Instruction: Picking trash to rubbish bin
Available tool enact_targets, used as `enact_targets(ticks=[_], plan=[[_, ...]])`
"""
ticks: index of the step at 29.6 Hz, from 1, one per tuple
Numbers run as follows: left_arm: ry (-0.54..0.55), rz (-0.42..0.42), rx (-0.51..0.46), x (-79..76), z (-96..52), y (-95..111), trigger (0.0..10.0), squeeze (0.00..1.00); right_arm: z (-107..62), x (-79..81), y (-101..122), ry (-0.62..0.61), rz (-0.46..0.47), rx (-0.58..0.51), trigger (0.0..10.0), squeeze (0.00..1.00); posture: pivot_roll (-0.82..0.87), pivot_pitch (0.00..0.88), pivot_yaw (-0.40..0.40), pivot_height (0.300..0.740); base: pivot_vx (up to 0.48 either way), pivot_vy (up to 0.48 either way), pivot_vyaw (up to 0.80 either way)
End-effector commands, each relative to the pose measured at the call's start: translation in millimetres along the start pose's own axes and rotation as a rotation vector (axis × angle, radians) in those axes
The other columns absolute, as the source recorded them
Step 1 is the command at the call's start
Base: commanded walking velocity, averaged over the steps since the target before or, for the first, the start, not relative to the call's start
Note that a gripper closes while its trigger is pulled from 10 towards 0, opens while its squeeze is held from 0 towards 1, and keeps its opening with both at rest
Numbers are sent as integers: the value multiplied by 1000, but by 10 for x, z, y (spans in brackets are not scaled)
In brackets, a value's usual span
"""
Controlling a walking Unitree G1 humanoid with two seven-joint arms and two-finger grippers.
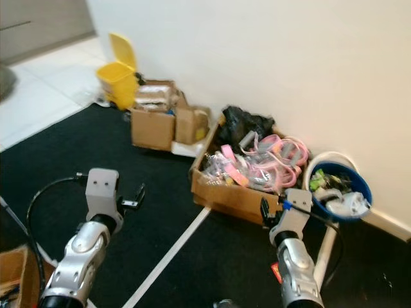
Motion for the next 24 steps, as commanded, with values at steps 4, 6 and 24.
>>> enact_targets(ticks=[4,6,24], plan=[[-3,1,35,10,-16,-81,10000,0,-35,-9,-40,0,-9,15,10000,0,38,137,21,740,0,0,-800],[-4,2,37,5,-15,-86,10000,0,-37,-8,-39,2,-11,15,10000,0,40,139,22,740,0,0,-800],[-9,-11,38,-38,-15,-94,10000,0,-46,-24,-43,-6,-13,22,10000,0,35,134,17,740,0,0,-800]])
Point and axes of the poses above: a point about 5 cm out from each wrist's last joint towards the gripper, its own z axis pointing out of the wrist towards the gripper, its own y axis along the axis of the wrist's last joint, x = y × z, the point moved 6 cm from there along z, pointing out of the wrist towards the gripper, and after that the axes turned 1 degree about -z, right-handed, at the moved point
